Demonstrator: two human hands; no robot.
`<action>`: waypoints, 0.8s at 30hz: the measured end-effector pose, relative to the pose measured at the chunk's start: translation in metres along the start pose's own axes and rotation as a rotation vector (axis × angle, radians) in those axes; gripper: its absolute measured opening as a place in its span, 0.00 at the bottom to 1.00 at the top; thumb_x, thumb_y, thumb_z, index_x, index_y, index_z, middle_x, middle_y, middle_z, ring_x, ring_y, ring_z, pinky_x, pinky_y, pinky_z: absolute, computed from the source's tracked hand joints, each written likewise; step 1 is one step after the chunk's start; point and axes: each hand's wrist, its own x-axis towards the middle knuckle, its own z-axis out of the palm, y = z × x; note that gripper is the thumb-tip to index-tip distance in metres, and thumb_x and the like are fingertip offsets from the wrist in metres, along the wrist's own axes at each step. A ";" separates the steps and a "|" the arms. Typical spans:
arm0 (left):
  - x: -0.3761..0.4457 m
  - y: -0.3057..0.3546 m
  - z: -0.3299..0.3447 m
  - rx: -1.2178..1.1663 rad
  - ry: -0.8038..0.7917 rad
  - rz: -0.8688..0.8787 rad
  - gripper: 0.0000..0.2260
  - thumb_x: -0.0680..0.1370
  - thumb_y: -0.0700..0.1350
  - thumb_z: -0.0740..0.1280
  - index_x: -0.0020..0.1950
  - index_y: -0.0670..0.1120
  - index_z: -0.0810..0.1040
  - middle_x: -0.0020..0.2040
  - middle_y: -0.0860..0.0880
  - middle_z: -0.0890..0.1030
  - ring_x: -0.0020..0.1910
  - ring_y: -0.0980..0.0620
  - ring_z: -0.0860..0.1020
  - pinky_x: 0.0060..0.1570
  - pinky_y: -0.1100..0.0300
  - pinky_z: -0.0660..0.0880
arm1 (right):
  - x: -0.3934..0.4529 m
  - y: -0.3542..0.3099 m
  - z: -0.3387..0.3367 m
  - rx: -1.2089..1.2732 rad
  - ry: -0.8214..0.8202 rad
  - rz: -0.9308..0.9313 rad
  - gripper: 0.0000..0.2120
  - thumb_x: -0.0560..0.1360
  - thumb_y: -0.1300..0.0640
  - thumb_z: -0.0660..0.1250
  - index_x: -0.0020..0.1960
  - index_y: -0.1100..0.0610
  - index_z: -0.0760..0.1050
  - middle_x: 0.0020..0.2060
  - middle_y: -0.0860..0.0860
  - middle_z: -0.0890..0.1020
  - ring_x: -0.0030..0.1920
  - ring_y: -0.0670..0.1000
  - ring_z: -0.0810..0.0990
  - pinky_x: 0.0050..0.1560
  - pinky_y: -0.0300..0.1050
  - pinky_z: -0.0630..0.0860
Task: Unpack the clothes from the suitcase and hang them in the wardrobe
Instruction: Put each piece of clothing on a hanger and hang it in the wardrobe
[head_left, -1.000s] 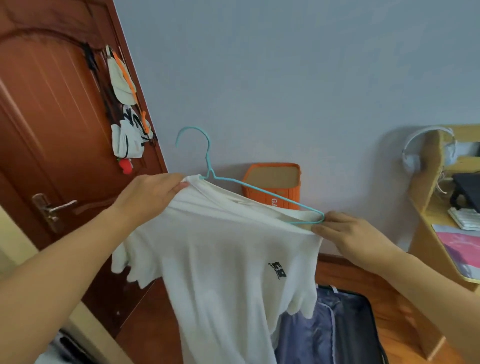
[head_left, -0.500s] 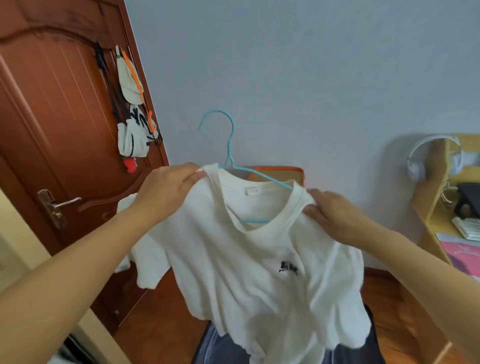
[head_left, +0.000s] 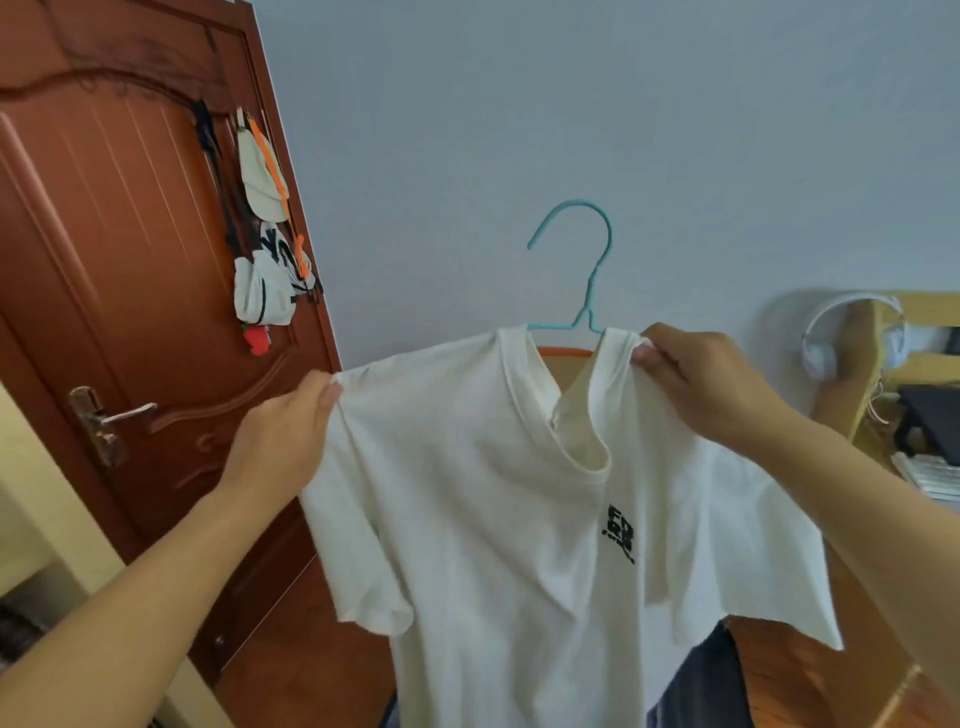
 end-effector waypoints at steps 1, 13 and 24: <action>0.003 -0.015 -0.002 0.031 -0.053 -0.090 0.08 0.85 0.49 0.58 0.52 0.46 0.71 0.41 0.36 0.81 0.42 0.31 0.80 0.40 0.44 0.75 | 0.000 0.005 -0.005 -0.021 -0.003 0.026 0.14 0.82 0.47 0.58 0.41 0.54 0.67 0.27 0.46 0.71 0.32 0.58 0.70 0.33 0.48 0.63; 0.017 0.118 0.007 0.165 0.021 0.583 0.20 0.82 0.58 0.50 0.50 0.46 0.74 0.33 0.45 0.80 0.31 0.36 0.79 0.26 0.54 0.66 | 0.000 -0.025 0.013 0.061 -0.015 -0.202 0.13 0.82 0.43 0.53 0.52 0.47 0.74 0.35 0.44 0.72 0.36 0.50 0.73 0.37 0.44 0.68; 0.031 0.100 -0.013 0.032 -0.007 0.571 0.12 0.84 0.54 0.60 0.57 0.49 0.80 0.32 0.44 0.78 0.33 0.36 0.76 0.30 0.50 0.73 | -0.067 0.052 0.030 -0.010 0.018 0.328 0.15 0.77 0.66 0.68 0.62 0.57 0.79 0.51 0.53 0.82 0.52 0.59 0.81 0.49 0.44 0.69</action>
